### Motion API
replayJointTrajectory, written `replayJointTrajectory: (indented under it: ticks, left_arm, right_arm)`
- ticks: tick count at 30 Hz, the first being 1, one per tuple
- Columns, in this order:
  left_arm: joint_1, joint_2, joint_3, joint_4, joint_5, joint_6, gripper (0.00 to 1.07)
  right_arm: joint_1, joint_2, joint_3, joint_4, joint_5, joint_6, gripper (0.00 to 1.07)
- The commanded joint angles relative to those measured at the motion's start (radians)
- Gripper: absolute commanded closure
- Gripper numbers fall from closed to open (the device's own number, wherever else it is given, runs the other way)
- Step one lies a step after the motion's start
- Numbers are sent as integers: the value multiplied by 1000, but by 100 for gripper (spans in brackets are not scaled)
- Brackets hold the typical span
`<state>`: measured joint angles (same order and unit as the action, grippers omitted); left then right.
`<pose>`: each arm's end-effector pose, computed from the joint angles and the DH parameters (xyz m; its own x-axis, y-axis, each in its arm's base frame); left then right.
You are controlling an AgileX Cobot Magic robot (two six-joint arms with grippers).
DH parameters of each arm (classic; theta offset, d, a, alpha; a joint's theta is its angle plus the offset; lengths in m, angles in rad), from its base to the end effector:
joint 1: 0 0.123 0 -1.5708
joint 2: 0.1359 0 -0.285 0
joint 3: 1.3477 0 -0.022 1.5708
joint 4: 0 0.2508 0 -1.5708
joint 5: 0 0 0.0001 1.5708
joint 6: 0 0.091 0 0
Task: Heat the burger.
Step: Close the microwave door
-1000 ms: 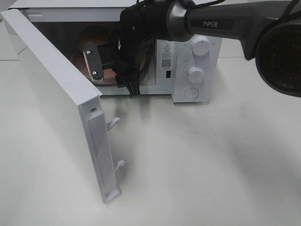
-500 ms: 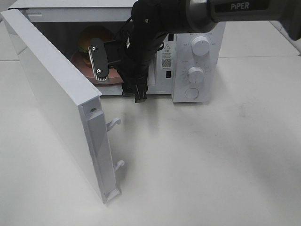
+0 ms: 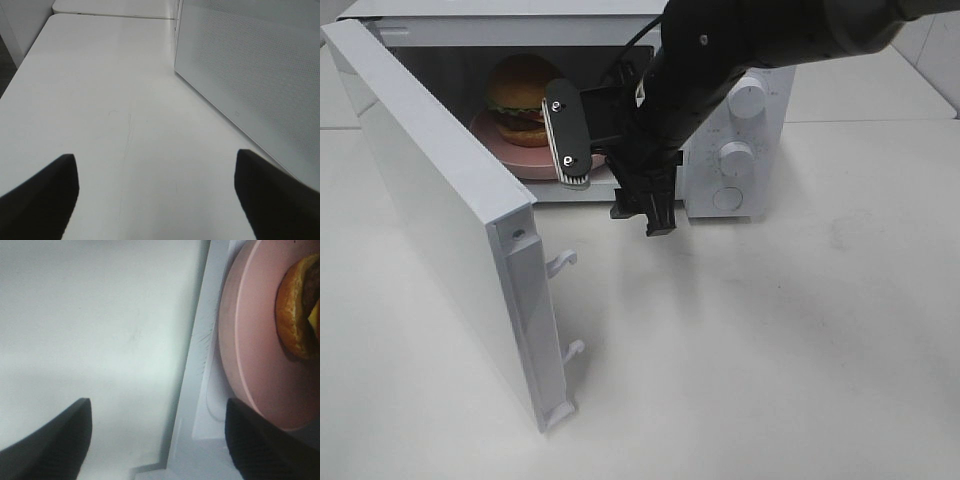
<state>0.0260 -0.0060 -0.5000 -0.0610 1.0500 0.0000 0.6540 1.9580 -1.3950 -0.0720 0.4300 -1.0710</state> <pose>-0.0053 -0.0050 0.2783 -0.4407 -0.0418 -0.8967 0.0081 0.9987 -0.0506 0.3441 0.2603 0.2030 0.2757 -0.9312 -0.2386 -0.8158 -0.0954 -0.5704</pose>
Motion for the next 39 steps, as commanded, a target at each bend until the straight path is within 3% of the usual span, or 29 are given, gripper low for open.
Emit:
replayJointTrajectory:
  ticks: [1,15,30,39]
  left_arm:
    - [-5,-24,1,-1,-14,0,29]
    - [-5,-24,1,-1,-14,0,29]
    - [-5,-24,1,-1,-14,0,29]
    - [-5,-24,1,-1,-14,0,29]
  right_arm:
    - [2,-94,97,0,-20,10,35]
    - [1,-336,357,0,-29,172,35]
    - [1,-687,637,0,67,618,35]
    - [1,-871,690,0,280,991,35]
